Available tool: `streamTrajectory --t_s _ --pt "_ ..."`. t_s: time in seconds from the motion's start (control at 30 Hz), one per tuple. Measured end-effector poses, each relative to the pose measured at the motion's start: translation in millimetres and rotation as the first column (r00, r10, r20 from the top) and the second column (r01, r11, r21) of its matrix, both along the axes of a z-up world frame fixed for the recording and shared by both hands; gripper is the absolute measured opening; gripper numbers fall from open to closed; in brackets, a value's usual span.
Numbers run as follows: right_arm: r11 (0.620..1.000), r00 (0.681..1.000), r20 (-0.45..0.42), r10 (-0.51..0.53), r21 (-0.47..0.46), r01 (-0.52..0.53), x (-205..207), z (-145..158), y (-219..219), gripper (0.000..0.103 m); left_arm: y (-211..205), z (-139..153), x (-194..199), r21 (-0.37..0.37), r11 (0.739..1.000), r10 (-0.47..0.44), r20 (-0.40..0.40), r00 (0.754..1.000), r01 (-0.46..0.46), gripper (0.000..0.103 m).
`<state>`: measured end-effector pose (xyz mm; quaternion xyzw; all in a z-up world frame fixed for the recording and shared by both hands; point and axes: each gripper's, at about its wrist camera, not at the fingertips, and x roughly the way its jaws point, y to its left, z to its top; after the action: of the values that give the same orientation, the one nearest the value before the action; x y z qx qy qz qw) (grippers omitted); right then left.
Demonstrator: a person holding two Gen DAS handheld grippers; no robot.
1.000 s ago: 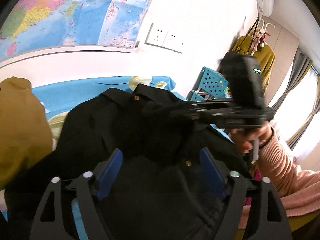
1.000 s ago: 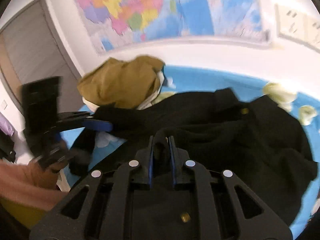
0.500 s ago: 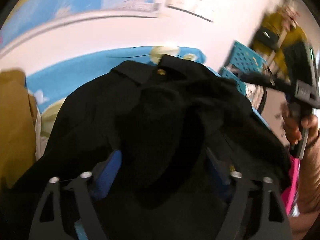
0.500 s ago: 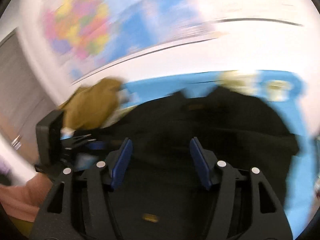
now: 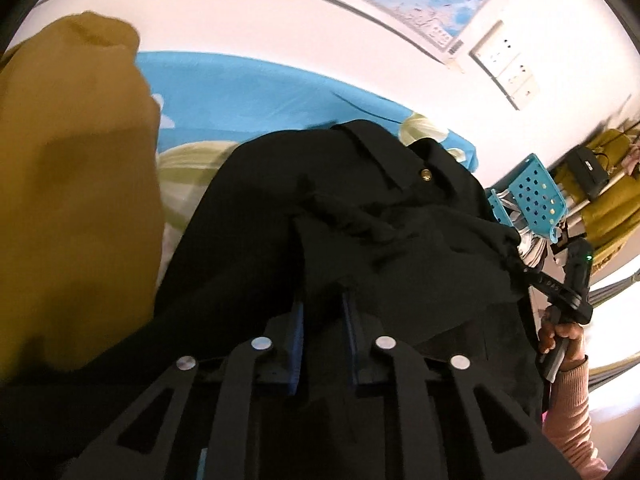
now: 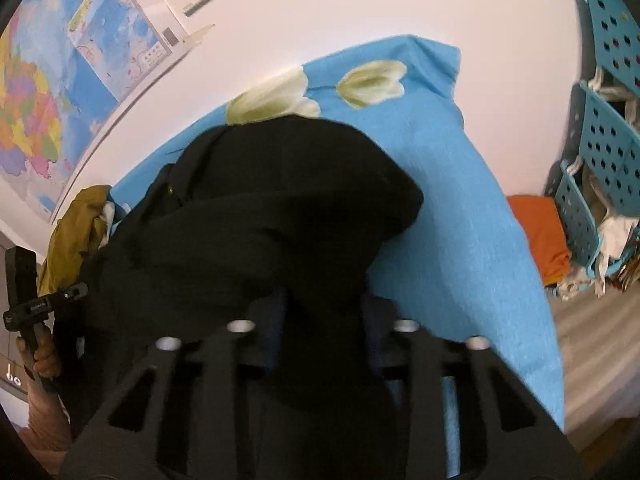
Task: Fold large clothes
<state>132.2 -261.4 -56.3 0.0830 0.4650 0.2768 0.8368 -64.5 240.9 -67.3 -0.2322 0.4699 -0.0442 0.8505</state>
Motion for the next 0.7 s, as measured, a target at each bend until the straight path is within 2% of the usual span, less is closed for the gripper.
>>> streamTrajectory --t_s 0.07,0.13,0.17,0.2,0.27,0.33,0.37,0.4,0.47,0.57,0.63,0.7 --pt "1.0 0.999 0.033 -0.015 -0.012 0.016 -1 6 3 0.014 2 -2 3 0.007 1.0 0.017 -0.011 1.0 -0.017 0.014" --pt "0.996 0.998 0.059 0.002 -0.085 0.003 -4 8 13 0.014 3 -1 4 0.018 1.0 0.026 -0.006 1.0 -0.026 0.014" --pt "0.994 0.998 0.055 0.004 -0.107 0.001 -2 6 15 0.018 3 0 6 0.02 0.999 0.026 -0.005 1.0 -0.026 0.014" --pt "0.99 0.999 0.037 -0.01 -0.137 0.015 1 1 18 0.031 3 0 6 0.025 0.999 0.028 -0.008 1.0 -0.028 0.017" --pt "0.986 0.999 0.028 -0.04 -0.161 0.044 5 -3 16 0.04 1 1 6 0.045 0.999 0.024 -0.012 1.0 -0.023 0.02" --pt "0.984 0.994 0.052 -0.098 -0.147 0.104 1 4 9 0.046 -3 8 0 0.086 0.996 0.023 0.005 1.0 -0.023 0.031" --pt "0.981 0.989 0.082 -0.124 -0.142 0.135 -5 11 6 0.05 -5 17 -10 0.103 0.995 0.01 0.039 0.999 -0.014 0.049" --pt "0.978 0.982 0.127 -0.141 -0.139 0.159 -13 21 5 0.052 -6 23 -17 0.117 0.993 0.007 0.064 0.998 -0.014 0.057" --pt "0.973 0.967 0.204 -0.149 -0.145 0.181 -29 38 8 0.052 -8 39 -35 0.175 0.984 -0.006 0.119 0.993 -0.015 0.059" --pt "0.986 0.954 0.295 -0.05 -0.14 0.095 -61 60 34 0.053 0 62 -71 0.262 0.964 -0.006 0.186 0.983 -0.044 0.065" --pt "0.991 0.953 0.295 0.071 -0.13 -0.034 -78 64 62 0.054 11 69 -92 0.308 0.948 0.017 0.203 0.979 -0.081 0.066" --pt "0.972 0.935 0.269 0.231 -0.096 -0.213 -97 62 99 0.054 24 72 -109 0.335 0.935 0.048 0.212 0.976 -0.119 0.067"
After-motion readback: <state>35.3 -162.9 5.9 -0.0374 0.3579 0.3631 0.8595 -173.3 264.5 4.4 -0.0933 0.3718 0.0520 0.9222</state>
